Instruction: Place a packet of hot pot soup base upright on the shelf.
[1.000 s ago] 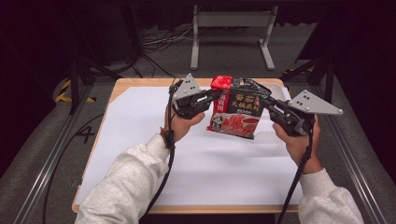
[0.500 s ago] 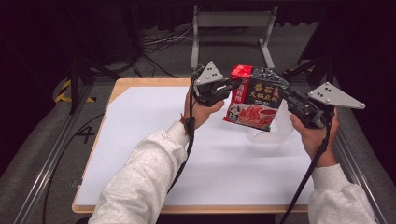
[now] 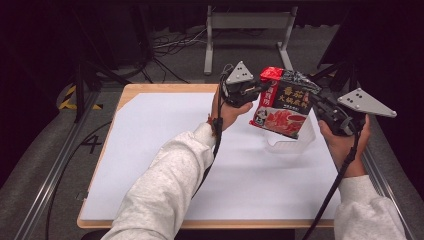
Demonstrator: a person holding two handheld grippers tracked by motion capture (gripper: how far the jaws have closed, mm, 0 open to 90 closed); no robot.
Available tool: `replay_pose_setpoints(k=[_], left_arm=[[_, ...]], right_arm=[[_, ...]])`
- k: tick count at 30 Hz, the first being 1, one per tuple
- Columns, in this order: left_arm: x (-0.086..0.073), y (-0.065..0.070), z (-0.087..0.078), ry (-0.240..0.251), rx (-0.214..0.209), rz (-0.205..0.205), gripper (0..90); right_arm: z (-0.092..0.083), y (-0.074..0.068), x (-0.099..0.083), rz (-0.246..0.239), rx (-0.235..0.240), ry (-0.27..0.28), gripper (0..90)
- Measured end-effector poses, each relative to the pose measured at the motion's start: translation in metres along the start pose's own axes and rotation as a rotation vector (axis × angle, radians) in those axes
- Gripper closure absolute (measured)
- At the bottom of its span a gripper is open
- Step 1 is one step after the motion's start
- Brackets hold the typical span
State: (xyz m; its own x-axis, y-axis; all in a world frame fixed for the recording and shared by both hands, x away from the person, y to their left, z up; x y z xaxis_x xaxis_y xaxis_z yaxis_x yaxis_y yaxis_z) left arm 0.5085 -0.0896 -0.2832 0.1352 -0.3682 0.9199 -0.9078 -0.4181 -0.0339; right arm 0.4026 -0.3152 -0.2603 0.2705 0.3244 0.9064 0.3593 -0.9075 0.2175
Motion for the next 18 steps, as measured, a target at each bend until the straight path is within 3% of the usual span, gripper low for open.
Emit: replay_pose_setpoints(k=[10,18], left_arm=[[0.0,0.001,0.027,0.002,-0.017,-0.016,82.3],[-0.004,0.002,0.049,-0.03,-0.015,-0.019,80.8]], right_arm=[[0.001,0.012,-0.012,0.016,-0.041,-0.015,83.6],[0.004,0.02,-0.024,0.016,-0.074,-0.034,83.5]])
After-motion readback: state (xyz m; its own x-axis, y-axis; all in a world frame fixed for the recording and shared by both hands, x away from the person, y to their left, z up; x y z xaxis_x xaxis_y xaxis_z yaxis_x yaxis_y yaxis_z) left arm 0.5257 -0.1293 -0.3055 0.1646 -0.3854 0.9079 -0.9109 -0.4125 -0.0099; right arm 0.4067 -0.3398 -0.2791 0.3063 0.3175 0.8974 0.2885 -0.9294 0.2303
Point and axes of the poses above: each handheld gripper's, and its own axes: z roughly forward along the jaws, x roughly out of its top, y roughly to its right, the point moved 3 cm from there along z, roughly forward along the jaws, and after that the axes turned 13 degrees about -y, right-handed, at the moved point
